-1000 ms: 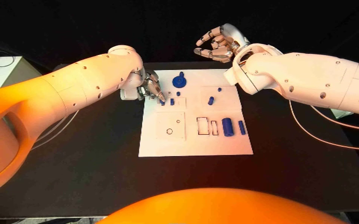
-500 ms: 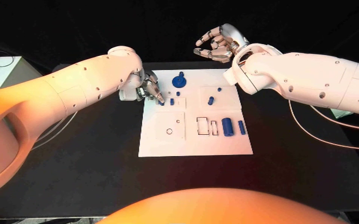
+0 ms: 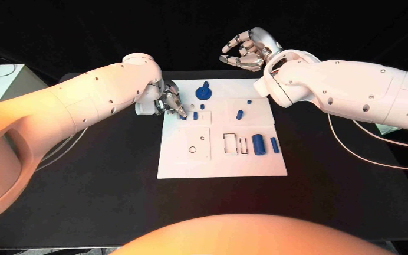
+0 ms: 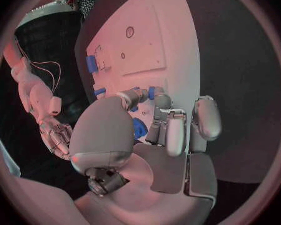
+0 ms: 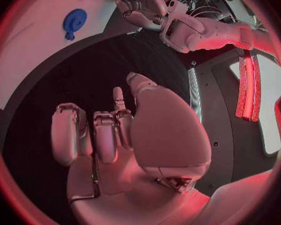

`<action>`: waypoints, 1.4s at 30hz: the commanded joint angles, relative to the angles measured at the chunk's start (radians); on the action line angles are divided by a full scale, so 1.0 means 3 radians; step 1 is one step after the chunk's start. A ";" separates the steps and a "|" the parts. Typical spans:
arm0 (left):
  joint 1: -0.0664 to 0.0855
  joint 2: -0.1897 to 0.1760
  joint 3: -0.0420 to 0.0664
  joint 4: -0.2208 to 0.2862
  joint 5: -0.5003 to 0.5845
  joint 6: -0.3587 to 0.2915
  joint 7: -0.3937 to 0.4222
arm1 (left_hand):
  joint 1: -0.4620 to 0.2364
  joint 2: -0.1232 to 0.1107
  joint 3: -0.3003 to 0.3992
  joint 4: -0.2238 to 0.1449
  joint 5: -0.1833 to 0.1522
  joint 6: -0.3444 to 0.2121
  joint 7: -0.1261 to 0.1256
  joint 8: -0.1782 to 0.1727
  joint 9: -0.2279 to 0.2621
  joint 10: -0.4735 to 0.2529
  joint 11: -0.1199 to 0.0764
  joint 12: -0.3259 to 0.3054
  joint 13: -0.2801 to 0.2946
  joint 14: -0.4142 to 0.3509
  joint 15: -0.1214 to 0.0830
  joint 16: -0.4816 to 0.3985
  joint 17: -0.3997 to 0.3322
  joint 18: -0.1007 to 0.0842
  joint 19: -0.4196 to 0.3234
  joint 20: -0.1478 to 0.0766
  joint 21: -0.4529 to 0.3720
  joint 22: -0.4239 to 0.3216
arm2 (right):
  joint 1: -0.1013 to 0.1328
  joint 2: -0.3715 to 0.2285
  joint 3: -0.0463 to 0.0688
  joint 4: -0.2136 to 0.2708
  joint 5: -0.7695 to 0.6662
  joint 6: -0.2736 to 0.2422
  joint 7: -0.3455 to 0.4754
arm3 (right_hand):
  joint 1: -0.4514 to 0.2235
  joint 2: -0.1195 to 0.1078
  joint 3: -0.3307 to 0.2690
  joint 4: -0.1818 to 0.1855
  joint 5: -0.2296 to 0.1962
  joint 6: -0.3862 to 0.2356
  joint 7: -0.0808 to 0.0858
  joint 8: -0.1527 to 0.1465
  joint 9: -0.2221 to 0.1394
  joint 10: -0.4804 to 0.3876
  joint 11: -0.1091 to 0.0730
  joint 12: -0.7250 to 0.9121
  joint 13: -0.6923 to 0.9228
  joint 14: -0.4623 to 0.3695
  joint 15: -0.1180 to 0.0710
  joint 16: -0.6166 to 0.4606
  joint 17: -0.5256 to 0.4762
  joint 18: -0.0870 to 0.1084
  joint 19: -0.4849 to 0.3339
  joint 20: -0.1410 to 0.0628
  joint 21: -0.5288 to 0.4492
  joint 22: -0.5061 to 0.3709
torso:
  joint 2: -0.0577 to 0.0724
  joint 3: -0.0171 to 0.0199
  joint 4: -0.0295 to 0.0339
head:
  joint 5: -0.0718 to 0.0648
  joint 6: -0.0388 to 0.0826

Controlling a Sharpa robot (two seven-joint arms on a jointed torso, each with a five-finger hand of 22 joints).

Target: Assemble the parts on the task board

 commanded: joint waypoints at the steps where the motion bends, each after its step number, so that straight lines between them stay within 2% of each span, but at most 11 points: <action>1: -0.0003 0.0010 -0.0002 0.0008 -0.0029 0.0078 0.0010 | -0.0002 0.0042 0.0711 -0.0731 0.0026 0.0014 0.0000 0.0014 0.0005 0.0015 -0.0001 0.0025 0.0004 0.0264 -0.0022 0.0024 0.0614 -0.0041 -0.0010 -0.0008 0.0013 0.0005 | -0.0001 0.0001 0.0002 0.0004 -0.0027 0.0040 0.0019 | -0.0039 0.0004 0.0021 0.0006 0.0022 -0.0010 0.0008 -0.0017 0.0003 0.0060 0.0025 0.0004 0.0621 0.0311 0.0024 -0.0018 0.0713 0.0036 0.0146 0.0018 -0.0007 0.0687 | 0.0001 0.0002 -0.0002 | -0.0001 0.0001; 17: -0.0006 0.0063 -0.0004 -0.0005 -0.0017 0.0231 0.0000 | -0.0004 0.0039 0.0712 -0.0737 0.0041 0.0019 -0.0002 0.0013 0.0007 0.0032 -0.0003 0.0042 0.0034 0.0269 -0.0023 0.0029 0.0628 -0.0042 -0.0007 -0.0008 0.0016 0.0010 | -0.0001 0.0003 0.0002 0.0006 -0.0027 0.0040 0.0017 | -0.0039 0.0004 0.0021 0.0006 0.0022 -0.0010 0.0008 -0.0017 0.0003 0.0060 0.0025 0.0004 0.0621 0.0311 0.0024 -0.0018 0.0713 0.0036 0.0146 0.0018 -0.0007 0.0687 | 0.0008 0.0008 -0.0003 | -0.0014 0.0001; 24: -0.0020 0.0088 -0.0005 -0.0037 -0.0013 0.0207 -0.0048 | -0.0006 0.0038 0.0712 -0.0740 0.0050 0.0022 -0.0003 0.0012 0.0008 0.0037 -0.0004 0.0047 0.0042 0.0266 -0.0023 0.0027 0.0621 -0.0041 -0.0011 -0.0009 0.0015 0.0007 | -0.0001 0.0004 0.0002 0.0008 -0.0027 0.0038 0.0017 | -0.0039 0.0004 0.0021 0.0006 0.0022 -0.0010 0.0008 -0.0017 0.0003 0.0060 0.0025 0.0004 0.0621 0.0311 0.0024 -0.0018 0.0713 0.0036 0.0146 0.0018 -0.0007 0.0687 | 0.0004 0.0006 -0.0002 | -0.0021 0.0001; 31: -0.0048 0.0104 -0.0007 -0.0079 0.0020 0.0052 -0.0140 | -0.0037 0.0052 0.0693 -0.0718 0.0041 0.0009 0.0010 0.0002 0.0015 -0.0002 0.0006 0.0011 -0.0041 0.0252 -0.0018 0.0012 0.0583 -0.0035 -0.0034 -0.0008 0.0001 -0.0019 | -0.0001 0.0004 0.0002 0.0007 -0.0027 0.0036 0.0020 | -0.0039 0.0004 0.0021 0.0006 0.0022 -0.0010 0.0008 -0.0017 0.0003 0.0060 0.0025 0.0004 0.0621 0.0311 0.0024 -0.0018 0.0713 0.0036 0.0146 0.0018 -0.0007 0.0687 | 0.0002 0.0006 0.0000 | -0.0028 0.0001; 42: -0.0058 0.0098 -0.0005 -0.0111 0.0053 -0.0222 -0.0169 | -0.0053 0.0114 0.0634 -0.0695 -0.0025 -0.0051 0.0031 -0.0009 0.0045 -0.0058 0.0025 -0.0036 -0.0132 0.0236 -0.0001 -0.0003 0.0546 -0.0029 -0.0061 0.0003 -0.0018 -0.0044 | -0.0001 0.0000 0.0002 0.0006 -0.0027 0.0037 0.0020 | -0.0039 0.0004 0.0021 0.0006 0.0022 -0.0010 0.0008 -0.0017 0.0003 0.0060 0.0025 0.0004 0.0621 0.0311 0.0024 -0.0018 0.0713 0.0036 0.0146 0.0018 -0.0007 0.0687 | 0.0002 0.0003 -0.0002 | -0.0034 0.0001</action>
